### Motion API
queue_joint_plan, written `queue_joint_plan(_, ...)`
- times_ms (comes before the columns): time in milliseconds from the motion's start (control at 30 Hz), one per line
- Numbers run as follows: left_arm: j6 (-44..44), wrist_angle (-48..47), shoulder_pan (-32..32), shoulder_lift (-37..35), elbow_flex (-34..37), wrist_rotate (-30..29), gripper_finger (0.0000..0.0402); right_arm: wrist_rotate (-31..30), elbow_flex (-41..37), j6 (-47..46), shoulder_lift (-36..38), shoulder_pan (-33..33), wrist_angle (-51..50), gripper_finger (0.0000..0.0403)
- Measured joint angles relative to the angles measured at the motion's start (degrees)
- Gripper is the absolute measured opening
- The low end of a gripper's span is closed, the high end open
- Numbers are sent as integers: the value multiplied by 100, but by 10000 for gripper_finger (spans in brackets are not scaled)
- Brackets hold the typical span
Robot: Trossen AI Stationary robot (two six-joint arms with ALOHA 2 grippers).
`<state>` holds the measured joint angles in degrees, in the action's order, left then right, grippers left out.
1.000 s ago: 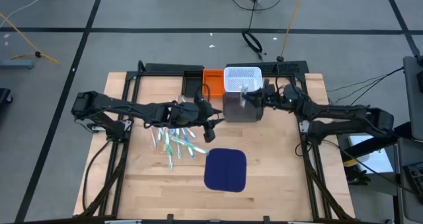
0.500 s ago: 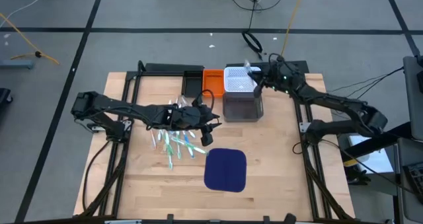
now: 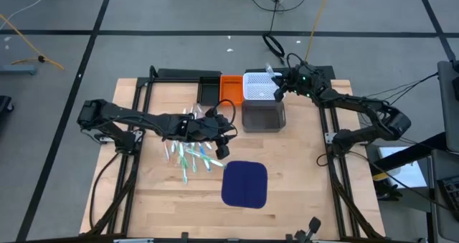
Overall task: Pick & Place Toothbrushes
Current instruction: Put the blue toothbrush into the white basket
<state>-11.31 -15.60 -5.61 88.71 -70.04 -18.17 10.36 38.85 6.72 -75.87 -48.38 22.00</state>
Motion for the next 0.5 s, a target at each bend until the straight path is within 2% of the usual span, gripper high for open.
queue_joint_plan(200, -46, -100, 0, 0, 0, -14, 131, 10, 0, 0, -3, -81, -92, 21)
queue_joint_plan(500, -137, -96, 0, 0, 0, -295, 131, -14, 0, 2, -3, -81, -136, 139)
